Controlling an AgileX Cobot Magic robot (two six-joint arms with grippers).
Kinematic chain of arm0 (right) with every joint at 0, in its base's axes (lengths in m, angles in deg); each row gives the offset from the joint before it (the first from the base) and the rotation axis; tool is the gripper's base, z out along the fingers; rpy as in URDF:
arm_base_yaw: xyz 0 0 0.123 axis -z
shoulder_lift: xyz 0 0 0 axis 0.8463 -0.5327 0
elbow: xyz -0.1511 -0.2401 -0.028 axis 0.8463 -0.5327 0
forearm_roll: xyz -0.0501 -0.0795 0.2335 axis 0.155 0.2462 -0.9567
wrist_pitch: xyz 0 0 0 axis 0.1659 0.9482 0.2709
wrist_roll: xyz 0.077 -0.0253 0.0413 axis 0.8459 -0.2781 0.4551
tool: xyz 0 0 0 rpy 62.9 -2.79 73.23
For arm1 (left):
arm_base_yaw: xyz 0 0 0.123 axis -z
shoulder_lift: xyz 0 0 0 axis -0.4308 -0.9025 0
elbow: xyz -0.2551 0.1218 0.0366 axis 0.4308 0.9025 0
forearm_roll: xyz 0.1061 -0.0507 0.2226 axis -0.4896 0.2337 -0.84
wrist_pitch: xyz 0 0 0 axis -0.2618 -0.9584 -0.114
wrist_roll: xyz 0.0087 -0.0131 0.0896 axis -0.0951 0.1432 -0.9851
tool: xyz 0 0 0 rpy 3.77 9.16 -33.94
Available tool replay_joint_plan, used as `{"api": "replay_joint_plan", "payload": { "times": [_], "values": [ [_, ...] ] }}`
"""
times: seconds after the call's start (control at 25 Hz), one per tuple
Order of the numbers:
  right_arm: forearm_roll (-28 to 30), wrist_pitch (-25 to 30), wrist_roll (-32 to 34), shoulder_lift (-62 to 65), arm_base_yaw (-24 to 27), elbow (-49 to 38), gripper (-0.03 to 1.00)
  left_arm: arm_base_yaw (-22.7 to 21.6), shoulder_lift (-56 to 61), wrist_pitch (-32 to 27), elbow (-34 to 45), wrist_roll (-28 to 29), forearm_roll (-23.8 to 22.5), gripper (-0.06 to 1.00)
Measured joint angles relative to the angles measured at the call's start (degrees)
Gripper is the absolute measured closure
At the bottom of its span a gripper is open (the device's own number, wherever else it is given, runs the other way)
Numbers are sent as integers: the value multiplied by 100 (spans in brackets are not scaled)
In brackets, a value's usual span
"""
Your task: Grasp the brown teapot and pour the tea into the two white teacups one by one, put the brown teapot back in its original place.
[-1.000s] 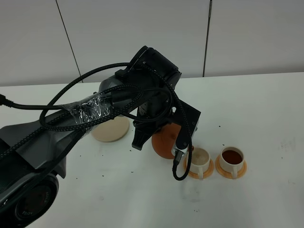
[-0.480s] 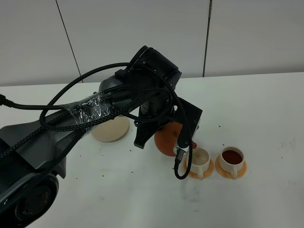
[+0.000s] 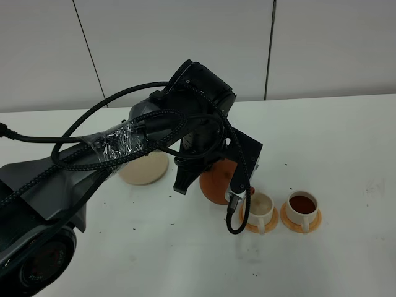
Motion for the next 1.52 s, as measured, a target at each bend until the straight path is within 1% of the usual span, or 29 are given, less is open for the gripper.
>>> {"api": "replay_joint_plan", "payload": {
  "times": [0.44, 1.12, 1.52],
  "values": [
    [0, 0, 0, 0, 0, 0, 73, 0, 0, -171, 0, 0, 0, 78],
    [0, 0, 0, 0, 0, 0, 73, 0, 0, -157, 0, 0, 0, 78],
    [0, 0, 0, 0, 0, 0, 73, 0, 0, 97, 0, 12, -6, 78]
  ]
}}
